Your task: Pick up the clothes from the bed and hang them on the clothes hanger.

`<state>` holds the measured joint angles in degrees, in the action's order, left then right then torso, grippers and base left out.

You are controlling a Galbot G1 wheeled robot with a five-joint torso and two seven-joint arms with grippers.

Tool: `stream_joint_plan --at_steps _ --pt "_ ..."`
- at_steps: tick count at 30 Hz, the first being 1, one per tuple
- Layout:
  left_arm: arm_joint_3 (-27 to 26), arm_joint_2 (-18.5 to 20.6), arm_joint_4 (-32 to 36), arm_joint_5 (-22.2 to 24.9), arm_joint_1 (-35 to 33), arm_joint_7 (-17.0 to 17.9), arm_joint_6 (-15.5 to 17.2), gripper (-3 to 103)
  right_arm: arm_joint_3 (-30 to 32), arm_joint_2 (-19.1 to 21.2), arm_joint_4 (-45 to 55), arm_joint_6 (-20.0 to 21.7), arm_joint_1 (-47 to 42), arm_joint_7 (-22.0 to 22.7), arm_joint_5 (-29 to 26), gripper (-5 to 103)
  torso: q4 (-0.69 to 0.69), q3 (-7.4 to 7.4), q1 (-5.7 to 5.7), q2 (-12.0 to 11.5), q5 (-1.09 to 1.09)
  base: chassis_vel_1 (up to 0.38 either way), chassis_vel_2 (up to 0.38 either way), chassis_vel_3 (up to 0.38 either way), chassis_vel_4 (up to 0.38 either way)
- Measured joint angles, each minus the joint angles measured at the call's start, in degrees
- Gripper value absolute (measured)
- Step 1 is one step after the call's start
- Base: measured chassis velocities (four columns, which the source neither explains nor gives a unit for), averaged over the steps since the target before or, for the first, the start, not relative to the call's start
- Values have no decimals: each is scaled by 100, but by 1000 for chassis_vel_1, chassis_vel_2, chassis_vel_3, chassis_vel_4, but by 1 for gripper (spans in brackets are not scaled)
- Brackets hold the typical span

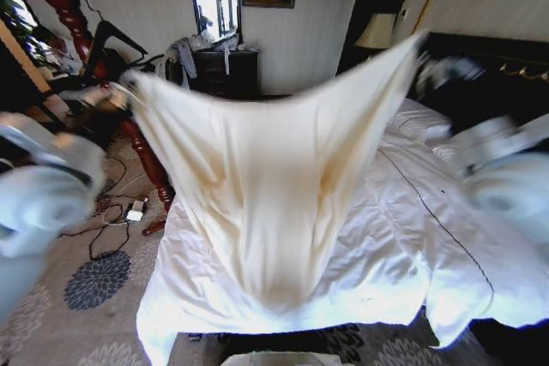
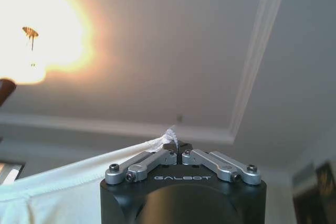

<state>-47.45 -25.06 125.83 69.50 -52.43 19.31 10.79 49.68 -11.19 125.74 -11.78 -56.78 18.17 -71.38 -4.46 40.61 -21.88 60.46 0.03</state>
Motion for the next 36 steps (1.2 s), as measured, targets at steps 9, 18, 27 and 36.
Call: stream_joint_plan --at_steps 9,18,27,36 --pt "-367 -990 352 -537 -1002 -3 150 1 372 -1509 315 -77 -960 -357 764 0 0 1 0 -1 0 0 0 0 0" --pt "-39 -1173 644 -699 -1418 -45 168 1 -647 -2788 -27 -525 -1834 -828 1841 0 -3 0 1 -1 -3 0 0 0 0" --pt "665 -1244 223 -1089 -1283 -82 200 1 -1193 -2588 -283 -196 -1646 -752 2035 0 1 1 0 -1 -5 0 0 0 0" --pt "695 -1122 258 -822 -1345 -136 181 1 -1270 -2513 3 -52 -1678 -688 1748 0 0 0 0 -1 -3 0 0 0 0"
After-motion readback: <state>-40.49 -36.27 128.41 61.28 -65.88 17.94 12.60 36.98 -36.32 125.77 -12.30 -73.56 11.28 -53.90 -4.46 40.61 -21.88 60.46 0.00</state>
